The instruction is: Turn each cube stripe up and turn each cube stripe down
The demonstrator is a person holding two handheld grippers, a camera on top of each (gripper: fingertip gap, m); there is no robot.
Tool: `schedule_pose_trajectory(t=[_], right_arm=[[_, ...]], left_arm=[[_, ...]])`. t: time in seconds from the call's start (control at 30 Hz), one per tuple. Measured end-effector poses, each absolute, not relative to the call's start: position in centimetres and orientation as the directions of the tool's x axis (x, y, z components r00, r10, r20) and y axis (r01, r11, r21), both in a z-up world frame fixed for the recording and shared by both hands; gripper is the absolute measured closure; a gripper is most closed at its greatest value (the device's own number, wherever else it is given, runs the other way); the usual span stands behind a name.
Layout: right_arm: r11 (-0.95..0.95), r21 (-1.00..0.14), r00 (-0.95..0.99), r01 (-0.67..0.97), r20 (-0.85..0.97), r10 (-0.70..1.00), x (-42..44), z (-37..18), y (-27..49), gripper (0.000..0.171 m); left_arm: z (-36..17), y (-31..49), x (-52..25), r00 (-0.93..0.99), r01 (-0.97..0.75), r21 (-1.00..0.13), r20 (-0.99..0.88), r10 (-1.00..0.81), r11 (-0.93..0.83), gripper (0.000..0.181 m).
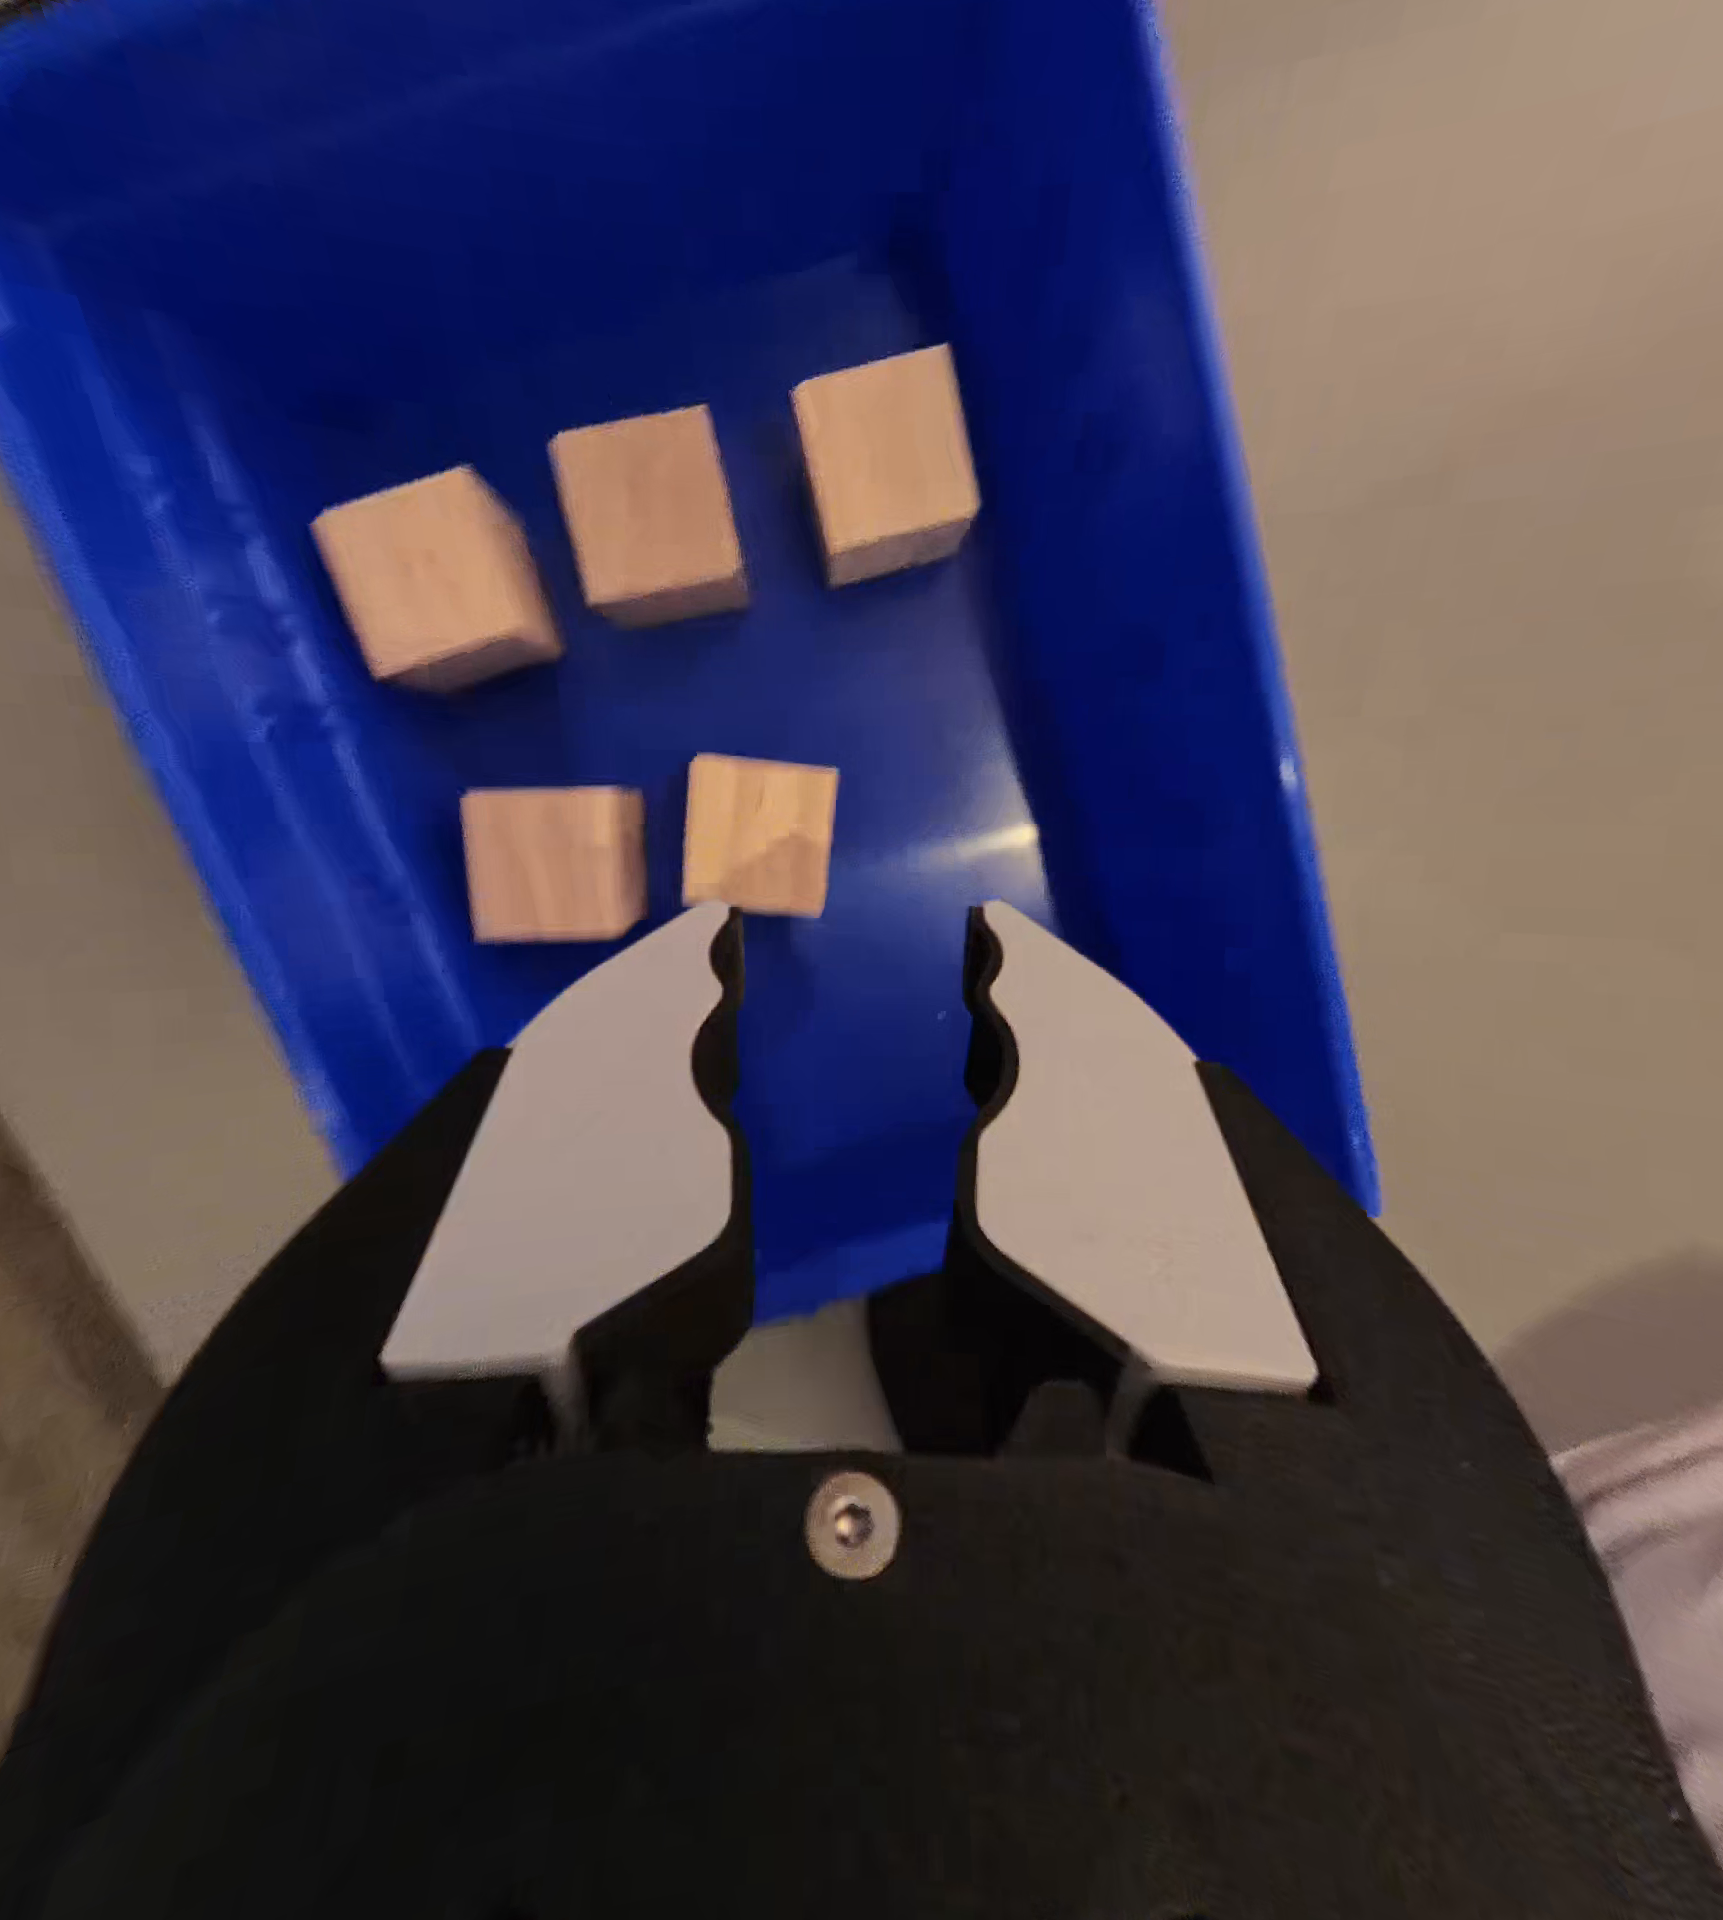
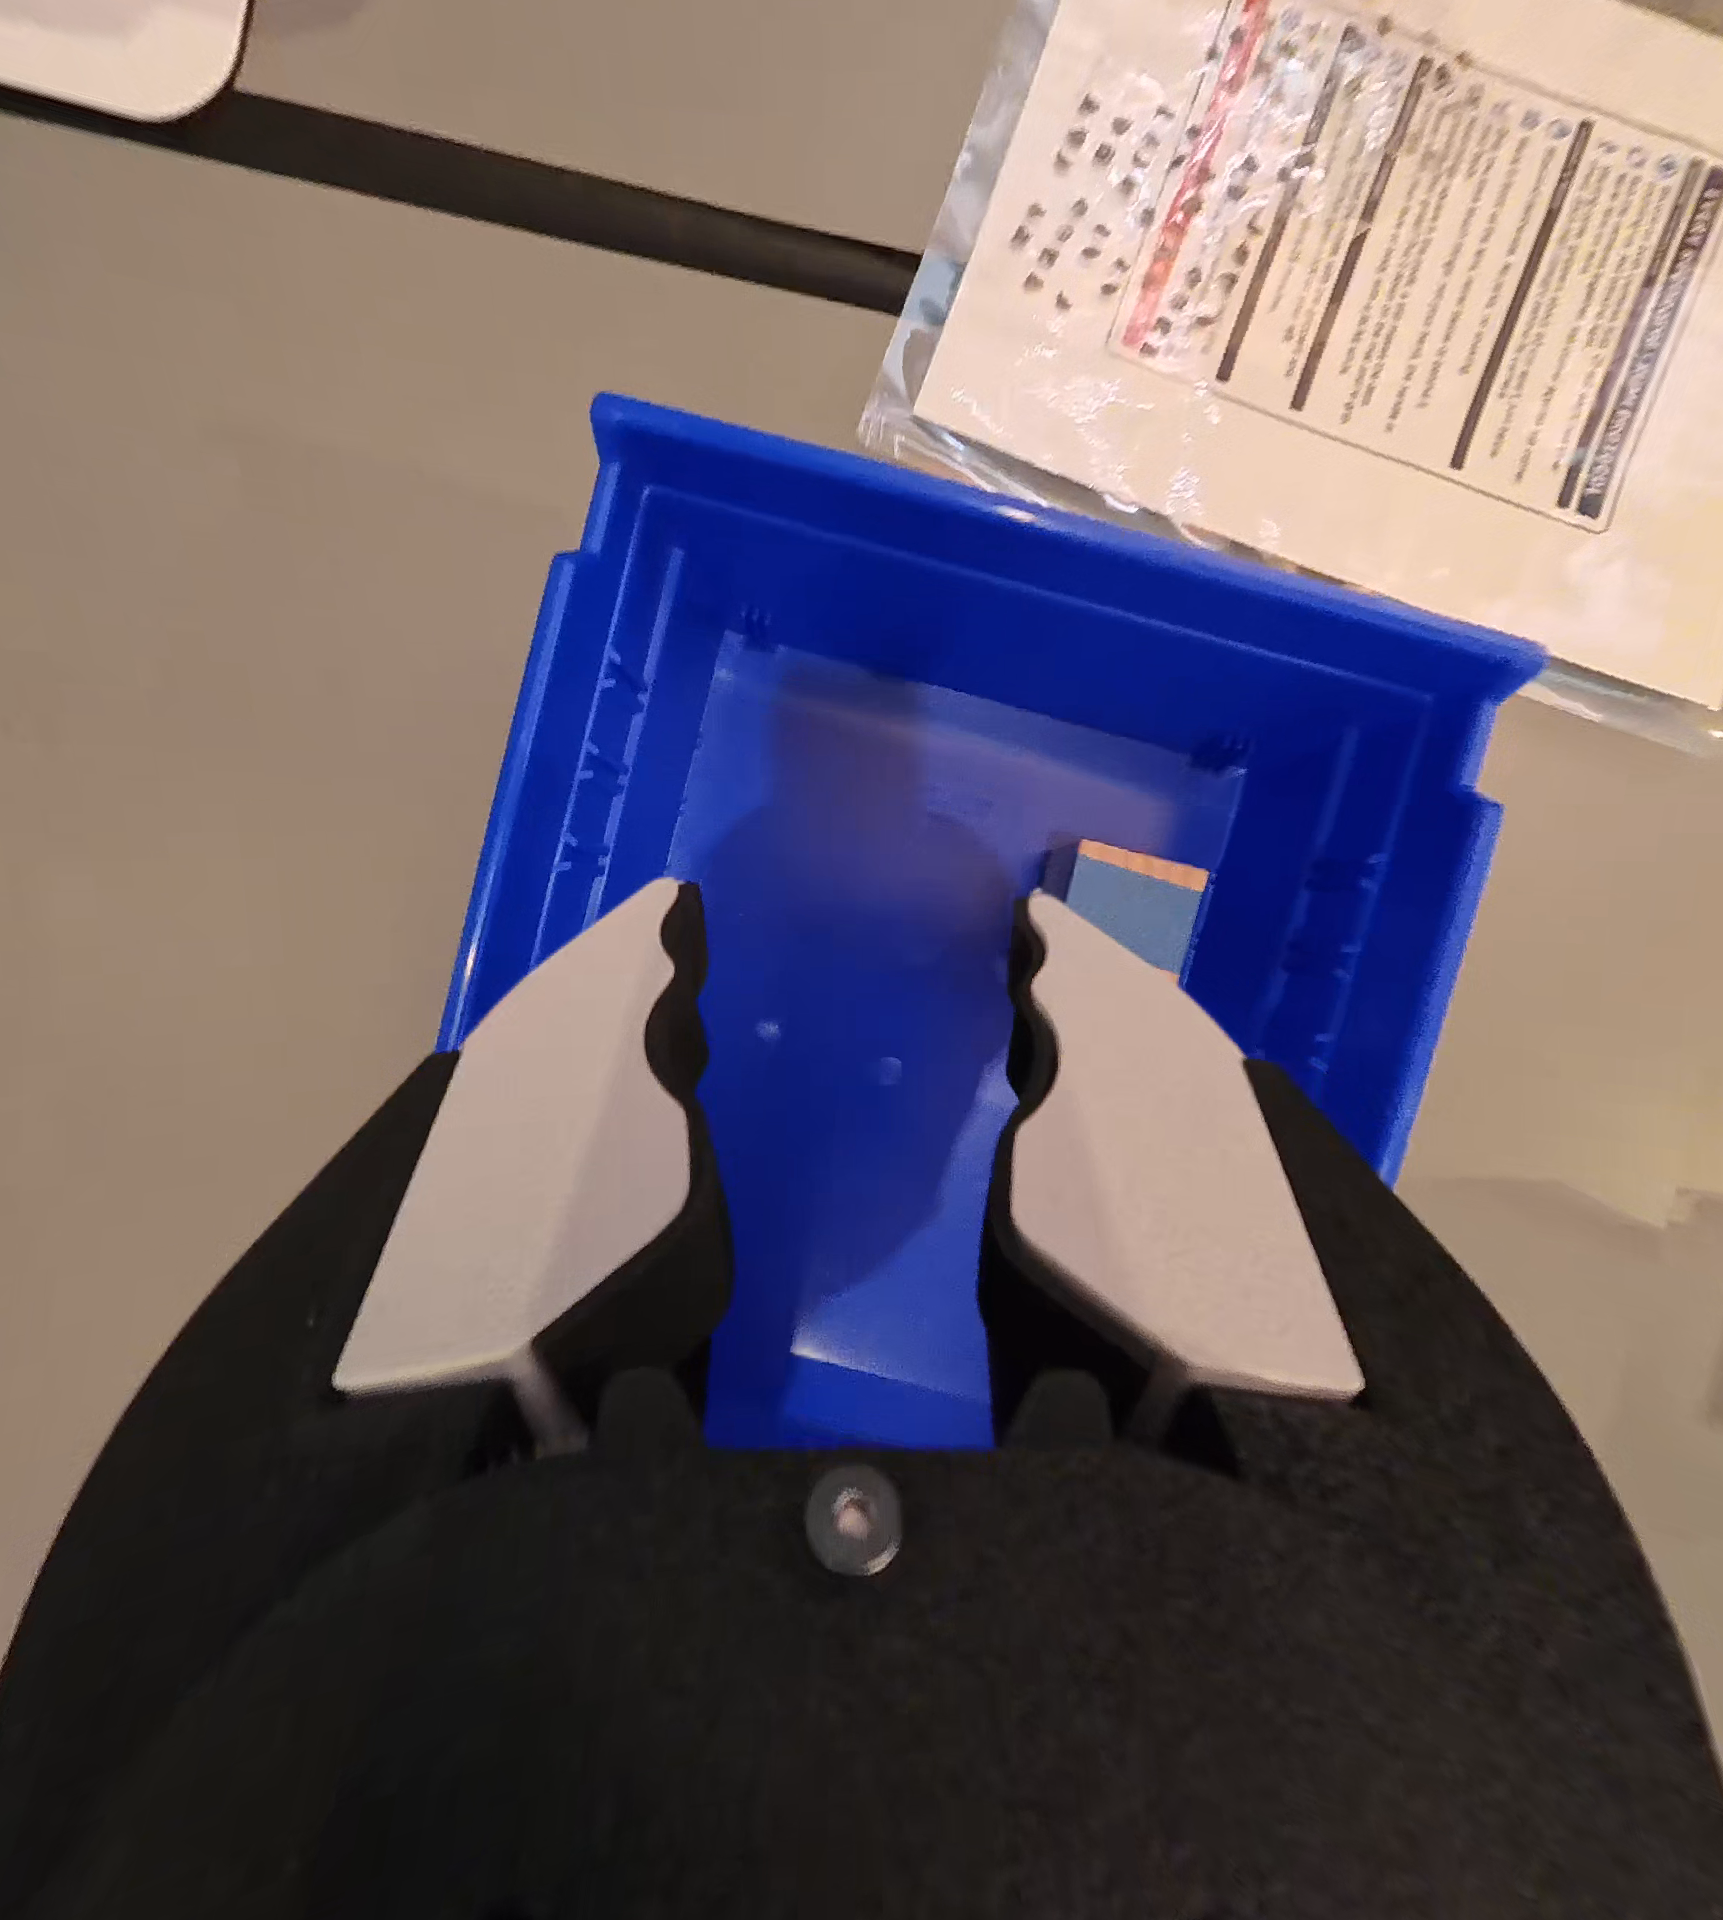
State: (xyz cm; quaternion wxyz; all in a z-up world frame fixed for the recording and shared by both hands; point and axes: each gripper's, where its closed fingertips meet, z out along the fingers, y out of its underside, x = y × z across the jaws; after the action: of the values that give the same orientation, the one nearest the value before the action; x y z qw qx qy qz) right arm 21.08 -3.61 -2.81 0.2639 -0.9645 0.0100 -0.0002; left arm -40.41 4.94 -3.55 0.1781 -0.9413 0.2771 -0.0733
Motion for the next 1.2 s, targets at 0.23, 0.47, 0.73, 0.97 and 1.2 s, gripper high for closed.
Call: schedule_pose_trajectory(t=[0.23,0.47,0.73,0.97,1.2], right_arm=[[-0.876,-0.482,1.000,0.014,-0.010,0.022,20.3,-3.6,-3.3,0.116],[-0.882,-0.471,0.999,0.026,-0.013,0.036,20.2,-3.9,-3.2,0.118],[-0.884,-0.465,0.998,0.059,0.022,0.055,20.0,-3.9,-3.1,0.120],[-0.768,-0.629,0.968,0.119,0.247,-0.052,21.4,0.7,-1.6,0.126],[-0.509,-0.812,0.856,0.286,0.455,-0.245,20.5,9.3,-1.8,0.126]], left_arm=[[-8.9,6.2,-41.3,0.782,-0.623,-0.152,-0.090,-0.617,-0.767,0.119],[-11.1,7.0,-41.9,0.788,-0.616,-0.084,-0.094,-0.609,-0.784,0.116],[-13.1,6.8,-42.6,0.787,-0.613,0.000,-0.085,-0.611,-0.790,0.122],[-14.0,6.4,-42.7,0.771,-0.625,0.077,-0.095,-0.630,-0.777,0.136],[-11.2,5.9,-42.5,0.763,-0.639,0.003,-0.126,-0.634,-0.769,0.136]])
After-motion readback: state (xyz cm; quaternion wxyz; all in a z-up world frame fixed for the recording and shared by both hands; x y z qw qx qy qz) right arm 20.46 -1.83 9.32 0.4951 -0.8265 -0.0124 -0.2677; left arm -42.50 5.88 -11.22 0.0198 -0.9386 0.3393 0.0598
